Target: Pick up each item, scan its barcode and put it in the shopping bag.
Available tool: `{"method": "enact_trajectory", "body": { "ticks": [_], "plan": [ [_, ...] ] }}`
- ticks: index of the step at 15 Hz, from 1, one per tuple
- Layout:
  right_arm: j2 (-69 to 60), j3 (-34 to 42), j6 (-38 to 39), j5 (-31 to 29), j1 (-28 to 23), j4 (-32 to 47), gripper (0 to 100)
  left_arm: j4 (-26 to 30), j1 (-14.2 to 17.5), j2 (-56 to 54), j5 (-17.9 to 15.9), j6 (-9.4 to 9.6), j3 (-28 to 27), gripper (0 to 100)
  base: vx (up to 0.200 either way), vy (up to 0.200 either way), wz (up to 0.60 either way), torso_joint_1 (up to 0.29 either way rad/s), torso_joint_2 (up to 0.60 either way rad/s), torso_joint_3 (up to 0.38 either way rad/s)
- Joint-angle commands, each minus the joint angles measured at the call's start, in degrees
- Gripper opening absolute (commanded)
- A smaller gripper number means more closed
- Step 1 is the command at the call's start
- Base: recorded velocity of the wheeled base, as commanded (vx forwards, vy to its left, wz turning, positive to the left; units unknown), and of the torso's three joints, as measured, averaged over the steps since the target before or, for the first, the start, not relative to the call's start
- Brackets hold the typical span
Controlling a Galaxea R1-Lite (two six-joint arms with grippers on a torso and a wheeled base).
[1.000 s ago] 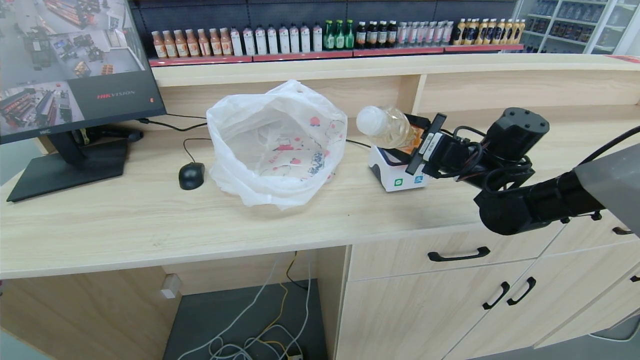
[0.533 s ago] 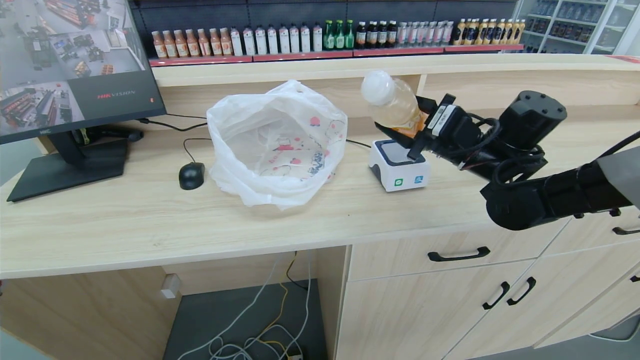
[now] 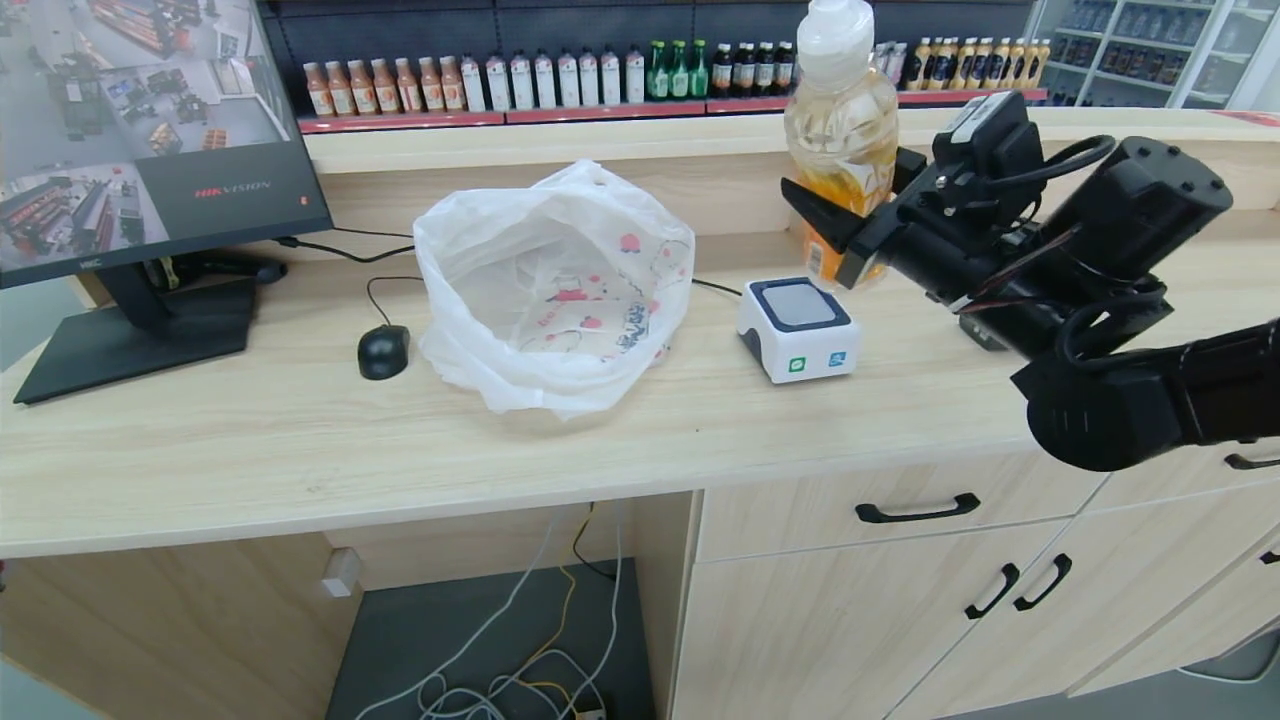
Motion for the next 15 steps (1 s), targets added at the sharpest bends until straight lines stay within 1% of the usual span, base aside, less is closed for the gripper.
{"method": "enact_trajectory", "body": {
  "ticks": [1,3,5,6,7,9,11,15],
  "plan": [
    [-3.4,4.8,4.3,-0.9,1.7,-0.2,0,0.0,0.0,0.0,0.0,0.00,0.0,100,0.000,0.000,0.00,0.000,0.00,0.000],
    [-4.8,6.9,7.8,-4.1,1.7,-0.3,0,0.0,0.0,0.0,0.0,0.00,0.0,100,0.000,0.000,0.00,0.000,0.00,0.000],
    [-5.1,7.9,9.9,-4.6,2.0,-1.6,0,0.0,-0.1,0.0,0.0,0.26,0.0,100,0.000,0.000,0.00,0.000,0.00,0.000],
    [-5.1,8.8,11.5,-4.8,2.1,-2.4,0,0.0,-0.1,0.0,0.0,0.70,0.0,100,0.000,0.000,0.00,0.000,0.00,0.000],
    [-5.1,9.6,13.7,-5.7,2.0,-3.9,0,0.1,-0.1,0.0,0.0,0.70,0.0,100,0.000,0.000,0.00,0.000,0.00,0.000],
    [-4.6,9.6,17.6,-11.4,2.0,-6.2,0,0.1,0.0,0.0,0.0,0.43,0.0,100,0.000,0.000,0.00,0.000,0.00,0.000],
    [-4.5,9.3,20.1,-15.4,2.1,-7.8,0,0.1,-0.1,0.0,0.0,0.43,0.0,100,0.000,0.000,0.00,0.000,0.00,0.000],
    [-4.6,8.8,20.4,-16.2,2.1,-11.5,0,0.1,-0.1,0.0,0.0,0.52,0.0,100,0.000,0.000,0.00,0.000,0.00,0.000]
  ]
}}
